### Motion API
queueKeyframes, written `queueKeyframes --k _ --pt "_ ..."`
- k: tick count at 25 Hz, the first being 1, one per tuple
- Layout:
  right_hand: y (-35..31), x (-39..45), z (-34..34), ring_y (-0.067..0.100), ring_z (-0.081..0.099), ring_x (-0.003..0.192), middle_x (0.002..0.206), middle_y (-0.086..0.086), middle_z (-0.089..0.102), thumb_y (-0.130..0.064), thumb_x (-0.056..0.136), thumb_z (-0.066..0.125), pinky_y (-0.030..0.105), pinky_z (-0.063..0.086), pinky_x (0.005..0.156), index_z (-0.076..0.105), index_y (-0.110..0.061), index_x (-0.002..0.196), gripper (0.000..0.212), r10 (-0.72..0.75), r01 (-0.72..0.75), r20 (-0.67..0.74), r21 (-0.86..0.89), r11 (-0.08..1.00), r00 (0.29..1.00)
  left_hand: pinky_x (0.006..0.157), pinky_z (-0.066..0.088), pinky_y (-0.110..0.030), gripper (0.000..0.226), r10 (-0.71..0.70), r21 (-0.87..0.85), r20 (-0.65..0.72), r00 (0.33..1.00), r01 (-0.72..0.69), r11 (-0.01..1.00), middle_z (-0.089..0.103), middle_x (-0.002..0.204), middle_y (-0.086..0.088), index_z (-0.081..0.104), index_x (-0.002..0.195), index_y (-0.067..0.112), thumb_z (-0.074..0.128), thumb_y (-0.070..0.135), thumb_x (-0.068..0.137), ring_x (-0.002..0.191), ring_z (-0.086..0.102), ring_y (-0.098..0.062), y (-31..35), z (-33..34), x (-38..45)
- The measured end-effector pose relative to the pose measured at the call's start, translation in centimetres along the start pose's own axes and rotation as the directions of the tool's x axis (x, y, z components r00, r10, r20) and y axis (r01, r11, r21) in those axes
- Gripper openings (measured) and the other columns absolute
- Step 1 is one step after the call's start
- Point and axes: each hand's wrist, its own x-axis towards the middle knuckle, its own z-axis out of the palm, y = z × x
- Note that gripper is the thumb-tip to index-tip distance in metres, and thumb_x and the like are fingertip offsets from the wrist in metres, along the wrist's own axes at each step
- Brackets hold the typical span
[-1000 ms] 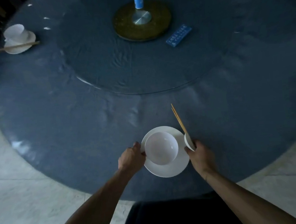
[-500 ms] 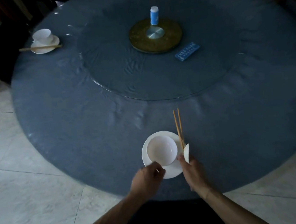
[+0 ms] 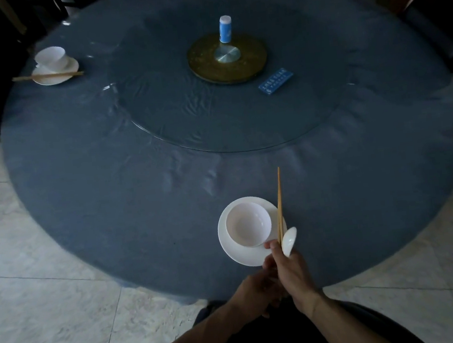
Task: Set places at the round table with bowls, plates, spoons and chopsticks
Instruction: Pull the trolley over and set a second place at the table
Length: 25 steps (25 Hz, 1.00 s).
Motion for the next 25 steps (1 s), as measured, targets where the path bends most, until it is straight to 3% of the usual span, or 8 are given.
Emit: queueKeyframes --k 3,6,9,13,15,19,23,25 --pt "0.5 0.0 -0.2 0.02 0.063 0.058 0.054 0.001 0.062 -0.029 0.096 0.052 0.037 0.053 0.066 0.063 -0.012 0.069 0.034 0.016 -0.016 -0.033 -0.007 1.0 0.999 0.05 0.051 -0.023 0.011 0.033 0.019 -0.038 0.999 -0.032 0.999 0.061 0.065 0.011 0.064 0.096 0.021 0.055 0.027 0.096 0.052 0.057 -0.001 -0.3 0.7 0.0" --pt "0.1 0.1 -0.8 0.015 0.06 0.06 0.061 0.002 0.059 -0.03 0.096 0.051 0.028 0.049 0.062 0.053 -0.018 0.064 0.035 -0.034 0.034 0.003 -0.057 0.998 0.999 0.05 0.05 -0.024 0.011 0.074 0.049 -0.079 0.994 -0.071 0.996 0.06 0.07 0.009 0.061 0.095 0.026 0.049 0.027 0.095 0.054 0.058 -0.002 0.3 1.3 0.5" --pt "-0.6 0.5 -1.4 0.02 0.064 0.09 0.095 0.004 0.067 -0.03 0.098 0.05 0.035 0.052 0.082 0.059 -0.019 0.101 0.014 -0.087 0.088 0.015 -0.101 0.991 0.996 0.052 0.051 -0.023 0.022 0.054 0.034 -0.091 0.994 -0.051 0.998 0.064 0.078 0.008 0.06 0.108 0.027 0.05 0.018 0.091 0.062 0.064 -0.004 1.5 2.1 1.0" --pt "-1.1 1.3 -2.3 0.029 0.058 0.115 0.127 0.01 0.06 -0.032 0.099 0.046 0.046 0.044 0.101 0.044 -0.019 0.132 0.036 -0.143 0.141 0.0 -0.164 0.976 0.99 0.066 0.042 -0.026 0.025 0.228 0.346 -0.448 0.865 -0.067 0.936 0.053 0.107 0.012 0.054 0.113 0.027 0.055 0.03 0.088 0.093 0.062 -0.015 1.8 4.6 0.6" --pt "-1.0 1.7 -2.7 0.03 0.056 0.118 0.131 0.011 0.058 -0.036 0.099 0.045 0.046 0.042 0.102 0.038 -0.019 0.135 0.04 -0.121 0.124 0.028 -0.192 0.973 0.992 0.068 0.044 -0.029 0.033 0.287 0.409 -0.429 0.857 -0.099 0.907 0.056 0.109 0.011 0.054 0.116 0.027 0.053 0.036 0.084 0.096 0.061 -0.016 2.0 5.3 0.3" --pt "-0.4 1.9 -3.0 0.033 0.057 0.116 0.13 0.01 0.059 -0.044 0.098 0.042 0.042 0.042 0.099 0.035 -0.019 0.128 0.039 -0.034 0.056 0.07 -0.344 0.937 0.997 0.069 0.046 -0.037 0.034 0.235 0.594 -0.405 0.883 0.059 0.803 0.06 0.114 0.004 0.048 0.121 0.024 0.049 0.034 0.088 0.094 0.063 -0.028 2.1 5.2 0.7" --pt "-0.5 2.0 -2.8 0.032 0.06 0.108 0.118 0.01 0.063 -0.044 0.091 0.057 0.032 0.042 0.083 0.041 -0.016 0.115 0.04 -0.16 0.185 0.1 -0.364 0.913 0.982 0.068 0.048 -0.041 0.047 0.227 0.759 -0.335 0.915 0.119 0.641 0.056 0.128 0.003 0.042 0.137 0.025 0.043 0.029 0.09 0.093 0.065 -0.034 1.9 5.2 0.4" --pt "-0.9 2.0 -3.0 0.022 0.061 0.093 0.101 -0.001 0.064 -0.048 0.08 0.07 0.029 0.042 0.076 0.05 -0.018 0.109 0.046 -0.22 0.242 0.102 -0.325 0.914 0.97 0.066 0.048 -0.041 0.044 0.264 0.703 -0.364 0.893 0.077 0.707 0.058 0.123 0.002 0.046 0.132 0.023 0.043 0.024 0.089 0.09 0.064 -0.033 2.2 4.9 0.6"
